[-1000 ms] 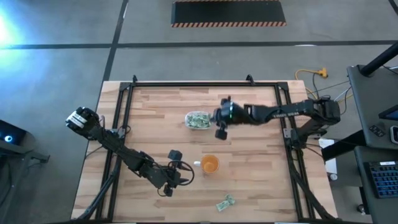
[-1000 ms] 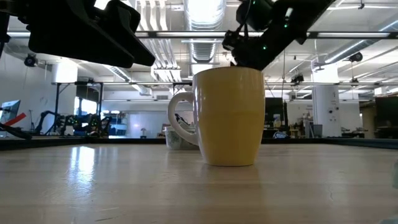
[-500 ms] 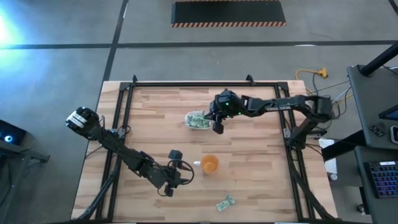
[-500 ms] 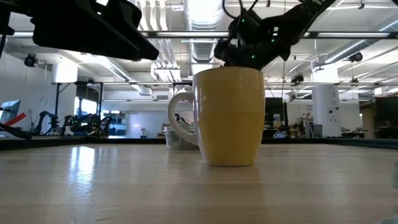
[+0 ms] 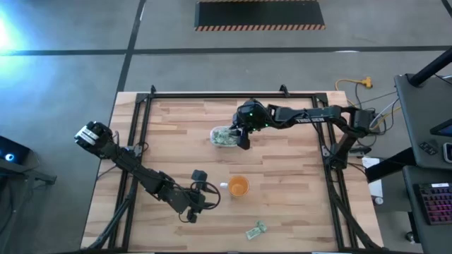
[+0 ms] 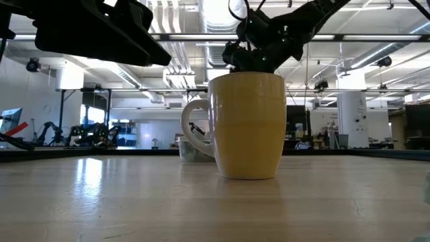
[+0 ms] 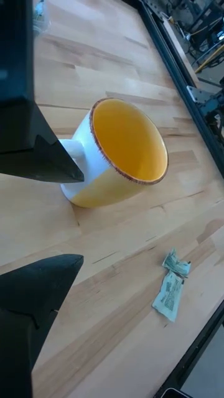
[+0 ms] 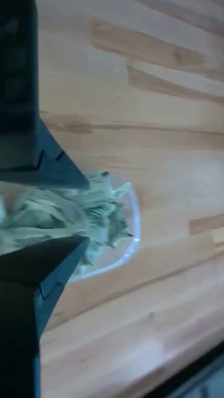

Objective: Pick and place Stevia / Truvia into bins
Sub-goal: Put the stevia packet into the transparent bin

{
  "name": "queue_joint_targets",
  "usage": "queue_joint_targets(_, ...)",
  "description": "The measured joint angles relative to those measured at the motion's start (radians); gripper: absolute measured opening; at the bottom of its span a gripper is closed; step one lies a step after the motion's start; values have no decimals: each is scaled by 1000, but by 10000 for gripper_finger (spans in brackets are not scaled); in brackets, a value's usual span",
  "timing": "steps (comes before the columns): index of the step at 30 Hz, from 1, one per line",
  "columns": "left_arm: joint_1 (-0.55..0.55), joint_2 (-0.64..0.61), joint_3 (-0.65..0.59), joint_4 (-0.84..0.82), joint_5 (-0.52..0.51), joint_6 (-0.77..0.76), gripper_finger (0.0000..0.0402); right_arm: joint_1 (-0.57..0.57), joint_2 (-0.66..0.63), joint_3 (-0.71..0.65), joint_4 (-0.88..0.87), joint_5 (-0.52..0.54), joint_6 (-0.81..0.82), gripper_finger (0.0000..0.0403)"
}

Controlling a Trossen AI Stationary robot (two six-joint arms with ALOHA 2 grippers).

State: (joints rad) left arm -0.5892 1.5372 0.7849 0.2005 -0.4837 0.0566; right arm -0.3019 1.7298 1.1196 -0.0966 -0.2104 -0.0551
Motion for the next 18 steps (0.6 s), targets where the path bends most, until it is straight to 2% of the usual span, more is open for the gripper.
queue_joint_targets(3,0,0,0,-1,0,0,183,2,-1,49,-128,0,4,147)
queue_joint_targets(7,0,0,0,-10,0,-1,183,37,-15,95,-355,0,3,163)
queue_joint_targets(13,0,0,-5,-12,0,-2,183,156,-75,80,-569,-1,37,156)
queue_joint_targets(18,0,0,-6,-28,-1,-1,183,263,-160,32,-606,0,161,141)
